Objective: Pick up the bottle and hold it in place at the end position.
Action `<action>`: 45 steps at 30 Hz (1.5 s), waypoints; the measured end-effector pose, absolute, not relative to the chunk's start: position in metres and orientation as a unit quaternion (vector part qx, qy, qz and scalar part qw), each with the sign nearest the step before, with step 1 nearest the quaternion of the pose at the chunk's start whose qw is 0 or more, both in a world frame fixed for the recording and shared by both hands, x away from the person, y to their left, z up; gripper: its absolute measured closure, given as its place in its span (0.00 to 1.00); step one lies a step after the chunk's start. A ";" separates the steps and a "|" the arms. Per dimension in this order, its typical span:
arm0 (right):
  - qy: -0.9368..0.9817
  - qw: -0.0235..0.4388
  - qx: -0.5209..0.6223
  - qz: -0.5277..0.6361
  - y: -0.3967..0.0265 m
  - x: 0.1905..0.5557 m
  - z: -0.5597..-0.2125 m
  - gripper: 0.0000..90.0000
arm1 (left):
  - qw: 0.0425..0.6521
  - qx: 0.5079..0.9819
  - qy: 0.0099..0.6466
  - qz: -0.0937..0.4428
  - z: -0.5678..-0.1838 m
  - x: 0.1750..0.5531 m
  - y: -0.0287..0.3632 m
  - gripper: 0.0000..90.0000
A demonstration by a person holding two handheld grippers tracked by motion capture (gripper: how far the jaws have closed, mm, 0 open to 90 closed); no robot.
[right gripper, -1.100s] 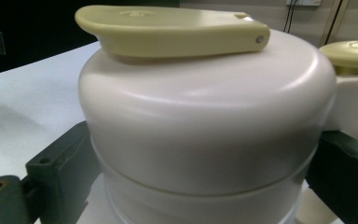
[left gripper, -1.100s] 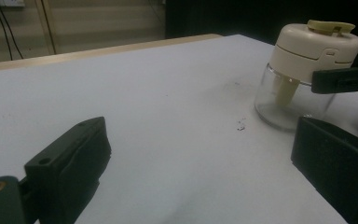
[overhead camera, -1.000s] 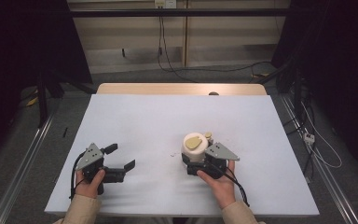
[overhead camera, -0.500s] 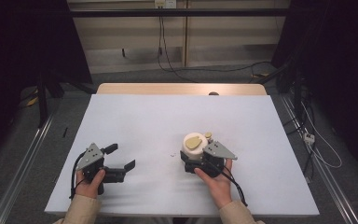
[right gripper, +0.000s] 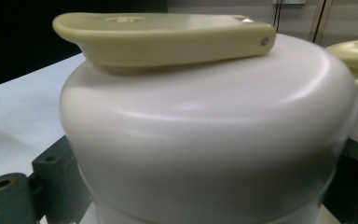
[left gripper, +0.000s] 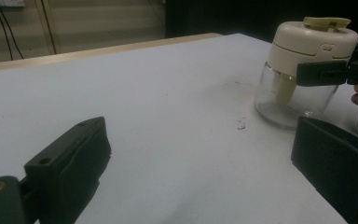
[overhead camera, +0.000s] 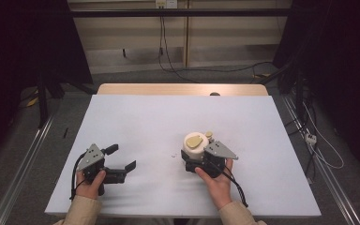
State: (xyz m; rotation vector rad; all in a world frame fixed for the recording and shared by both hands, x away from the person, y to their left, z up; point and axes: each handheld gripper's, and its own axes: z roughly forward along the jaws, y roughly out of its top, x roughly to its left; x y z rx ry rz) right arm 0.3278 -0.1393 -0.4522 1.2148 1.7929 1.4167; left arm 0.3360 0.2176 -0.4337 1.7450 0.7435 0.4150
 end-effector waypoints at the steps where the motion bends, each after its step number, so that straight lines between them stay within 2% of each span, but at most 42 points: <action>1: 0.665 0.274 0.452 0.528 -0.139 0.328 -0.452 0.07 | 0.564 0.742 0.316 0.177 -0.434 0.336 0.218 0.04; 13: 0.665 0.286 0.430 0.540 -0.141 0.331 -0.444 0.07 | 0.564 0.742 0.315 0.179 -0.433 0.336 0.217 0.04; 45: 0.659 0.275 0.431 0.552 -0.132 0.359 -0.439 0.07 | 0.565 0.741 0.316 0.177 -0.434 0.336 0.217 0.04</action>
